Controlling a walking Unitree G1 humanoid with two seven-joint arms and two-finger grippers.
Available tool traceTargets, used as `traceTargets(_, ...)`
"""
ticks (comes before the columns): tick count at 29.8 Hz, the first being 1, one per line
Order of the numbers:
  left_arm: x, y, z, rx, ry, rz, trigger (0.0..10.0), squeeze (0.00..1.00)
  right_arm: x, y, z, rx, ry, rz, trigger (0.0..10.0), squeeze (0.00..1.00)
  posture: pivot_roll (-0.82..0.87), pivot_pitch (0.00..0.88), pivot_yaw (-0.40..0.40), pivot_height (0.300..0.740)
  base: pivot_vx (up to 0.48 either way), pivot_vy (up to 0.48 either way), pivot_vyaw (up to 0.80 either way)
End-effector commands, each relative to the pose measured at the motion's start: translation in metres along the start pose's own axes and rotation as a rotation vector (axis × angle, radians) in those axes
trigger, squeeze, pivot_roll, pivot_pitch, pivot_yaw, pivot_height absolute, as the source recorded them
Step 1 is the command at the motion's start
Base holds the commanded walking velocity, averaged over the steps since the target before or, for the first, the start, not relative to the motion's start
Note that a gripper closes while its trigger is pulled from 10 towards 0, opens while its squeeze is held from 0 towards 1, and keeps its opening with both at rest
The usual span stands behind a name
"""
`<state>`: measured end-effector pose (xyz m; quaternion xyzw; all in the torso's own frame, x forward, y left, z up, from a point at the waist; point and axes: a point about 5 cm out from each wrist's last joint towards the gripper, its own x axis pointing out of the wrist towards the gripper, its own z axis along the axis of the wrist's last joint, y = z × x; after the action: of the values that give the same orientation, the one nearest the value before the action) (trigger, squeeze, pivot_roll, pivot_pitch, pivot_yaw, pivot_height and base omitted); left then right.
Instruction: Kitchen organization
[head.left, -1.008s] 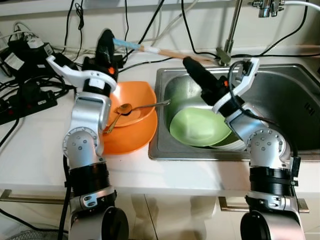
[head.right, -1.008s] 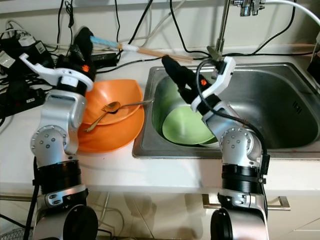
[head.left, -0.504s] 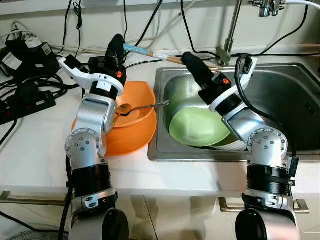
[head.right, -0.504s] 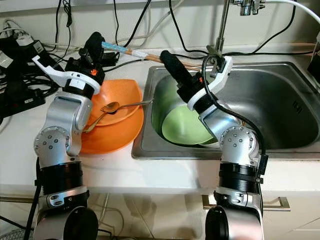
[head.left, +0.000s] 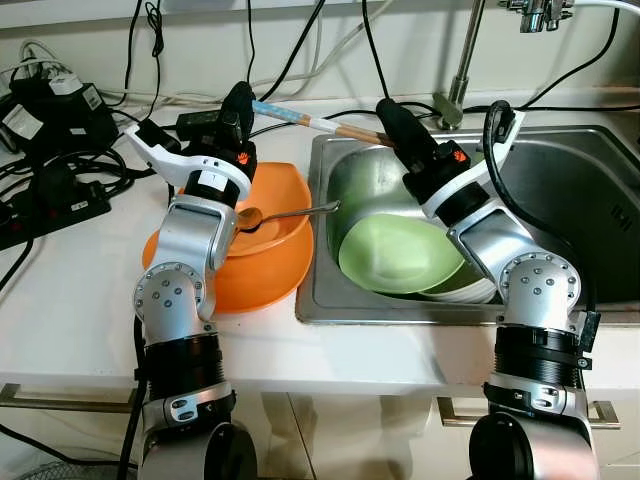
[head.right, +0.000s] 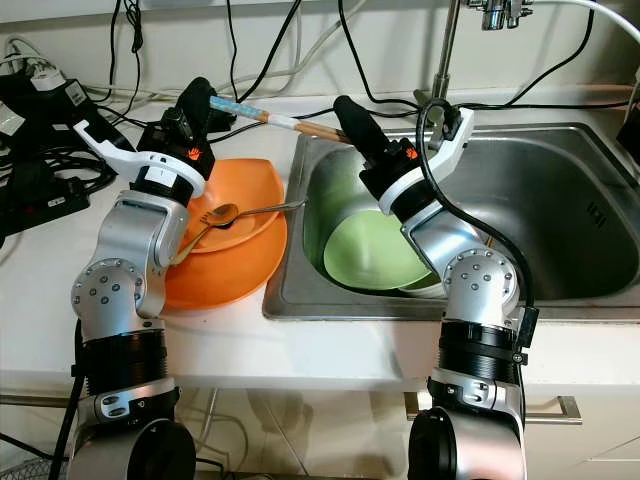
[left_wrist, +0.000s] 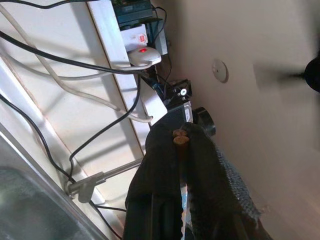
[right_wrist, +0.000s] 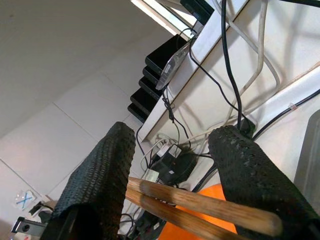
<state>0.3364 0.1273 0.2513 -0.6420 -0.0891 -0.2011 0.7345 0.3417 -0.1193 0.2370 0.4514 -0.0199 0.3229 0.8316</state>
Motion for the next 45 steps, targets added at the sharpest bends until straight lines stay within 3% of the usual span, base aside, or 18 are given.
traceTargets(1,-0.002,0.009,-0.016,-0.052,0.018,0.044,0.0,0.0,0.004,0.007,0.001,-0.001,0.005,0.022,0.0,0.0,-0.12,0.0,0.12,0.74,0.0,0.0,0.0)
traceTargets(8,-0.002,0.012,-0.017,-0.042,0.024,0.067,1.7,0.0,0.005,0.008,0.001,-0.001,0.004,0.019,0.0,0.0,-0.12,0.0,0.119,0.74,0.0,0.0,0.0)
traceTargets(9,-0.002,0.014,-0.018,-0.03,0.028,0.081,3.5,0.0,0.005,0.008,0.002,-0.001,0.003,0.018,0.0,0.0,-0.12,0.0,0.12,0.74,0.0,0.0,0.0)
traceTargets(12,-0.003,0.017,-0.018,-0.022,0.024,0.1,4.2,0.0,0.005,0.008,0.003,-0.002,0.0,0.014,0.0,0.0,-0.12,0.0,0.122,0.74,0.0,0.0,0.0)
traceTargets(16,-0.003,0.02,-0.018,-0.016,0.019,0.115,4.4,0.0,0.006,0.008,0.004,-0.002,-0.006,0.011,0.0,0.0,-0.12,0.0,0.123,0.74,0.0,0.0,0.0)
traceTargets(17,-0.003,0.021,-0.019,-0.011,0.021,0.123,7.8,0.0,0.006,0.008,0.004,-0.002,-0.009,0.008,0.0,0.0,-0.12,0.0,0.122,0.74,0.0,0.0,0.0)
traceTargets(18,-0.003,0.022,-0.019,-0.008,0.023,0.129,7.8,0.0,0.006,0.008,0.005,-0.002,-0.01,0.006,0.0,0.0,-0.12,0.0,0.122,0.74,0.0,0.0,0.0)
traceTargets(19,-0.003,0.023,-0.019,-0.007,0.024,0.132,10.0,0.0,0.006,0.007,0.005,-0.002,-0.011,0.004,0.0,0.0,-0.12,0.0,0.122,0.74,0.0,0.0,0.0)
traceTargets(24,-0.003,0.024,-0.02,0.005,0.028,0.137,10.0,0.0,0.007,0.007,0.007,-0.001,-0.017,-0.003,0.0,0.0,-0.12,0.0,0.122,0.74,0.0,0.0,0.0)
traceTargets(26,-0.003,0.025,-0.02,0.014,0.023,0.146,10.0,0.09,0.008,0.007,0.008,-0.002,-0.021,-0.006,0.0,0.0,-0.12,0.0,0.122,0.74,0.0,0.0,0.0)
traceTargets(27,-0.003,0.026,-0.019,0.016,0.02,0.151,10.0,0.64,0.008,0.006,0.008,-0.003,-0.023,-0.008,0.0,0.0,-0.12,0.0,0.123,0.74,0.0,0.0,0.0)
traceTargets(28,-0.003,0.027,-0.019,0.017,0.019,0.155,10.0,0.64,0.008,0.006,0.009,-0.004,-0.024,-0.009,0.0,0.0,-0.12,0.0,0.123,0.74,0.0,0.0,0.0)
traceTargets(29,-0.004,0.027,-0.019,0.019,0.017,0.159,10.0,0.86,0.008,0.006,0.009,-0.003,-0.026,-0.011,0.0,0.0,-0.12,0.0,0.123,0.74,0.0,0.0,0.0)
traceTargets(31,-0.003,0.028,-0.018,0.023,0.016,0.162,10.0,1.0,0.008,0.005,0.01,-0.003,-0.031,-0.016,0.0,0.0,-0.12,0.0,0.124,0.74,0.0,0.0,0.0)
traceTargets(45,-0.002,0.031,-0.021,0.033,0.039,0.184,10.0,1.0,0.01,0.0,0.018,0.013,-0.076,-0.051,0.0,0.0,-0.12,0.0,0.124,0.74,0.0,0.0,0.0)
